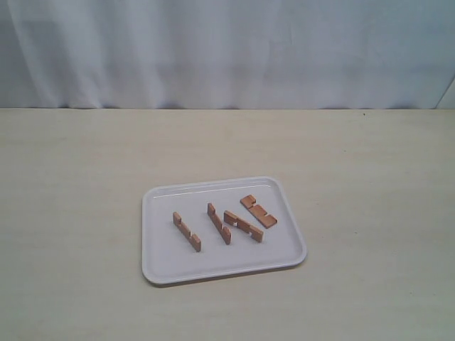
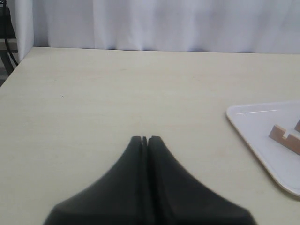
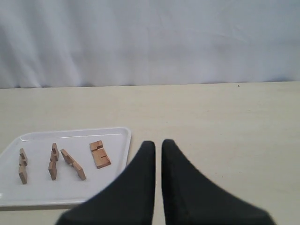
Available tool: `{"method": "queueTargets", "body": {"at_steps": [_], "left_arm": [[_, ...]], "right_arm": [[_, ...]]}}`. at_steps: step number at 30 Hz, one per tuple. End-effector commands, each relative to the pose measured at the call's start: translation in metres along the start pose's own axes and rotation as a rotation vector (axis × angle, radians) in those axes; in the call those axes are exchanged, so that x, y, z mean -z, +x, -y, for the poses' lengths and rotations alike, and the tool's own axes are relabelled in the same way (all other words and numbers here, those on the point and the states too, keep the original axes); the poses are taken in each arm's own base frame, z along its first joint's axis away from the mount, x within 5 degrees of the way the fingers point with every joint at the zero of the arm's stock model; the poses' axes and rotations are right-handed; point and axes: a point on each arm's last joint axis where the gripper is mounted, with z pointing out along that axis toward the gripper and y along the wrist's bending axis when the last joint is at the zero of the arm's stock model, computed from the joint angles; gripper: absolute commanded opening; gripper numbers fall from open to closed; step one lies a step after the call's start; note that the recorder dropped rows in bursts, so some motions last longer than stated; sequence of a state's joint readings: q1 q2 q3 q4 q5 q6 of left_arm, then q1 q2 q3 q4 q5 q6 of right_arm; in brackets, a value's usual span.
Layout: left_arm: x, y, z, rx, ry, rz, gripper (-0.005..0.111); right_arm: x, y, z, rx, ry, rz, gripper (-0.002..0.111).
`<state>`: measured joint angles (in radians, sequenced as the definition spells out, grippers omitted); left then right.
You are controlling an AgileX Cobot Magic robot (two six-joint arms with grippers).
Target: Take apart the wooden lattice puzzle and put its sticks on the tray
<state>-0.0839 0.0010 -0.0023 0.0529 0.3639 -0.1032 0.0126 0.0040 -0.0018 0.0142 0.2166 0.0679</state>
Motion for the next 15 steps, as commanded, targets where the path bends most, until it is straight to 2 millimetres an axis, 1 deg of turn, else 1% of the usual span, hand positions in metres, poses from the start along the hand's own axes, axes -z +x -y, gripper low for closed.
{"method": "queueTargets", "body": {"at_steps": [1,4,15], "left_arm": [[-0.0002,0.0000,-0.0002,-0.006,-0.002,0.006,0.000],[-0.0002,0.0000,-0.0002,-0.006,-0.002,0.006,0.000],[-0.0002,0.0000,-0.0002,-0.006,-0.002,0.006,0.000]], "right_arm": [[0.0002,0.0038,0.0001,0.015,-0.001,-0.035,0.005],[0.0004,0.0068,0.0003,0.016,0.001,-0.068,0.005],[0.0004,0.0068,0.0003,0.017,0.002,-0.068,0.005]]}}
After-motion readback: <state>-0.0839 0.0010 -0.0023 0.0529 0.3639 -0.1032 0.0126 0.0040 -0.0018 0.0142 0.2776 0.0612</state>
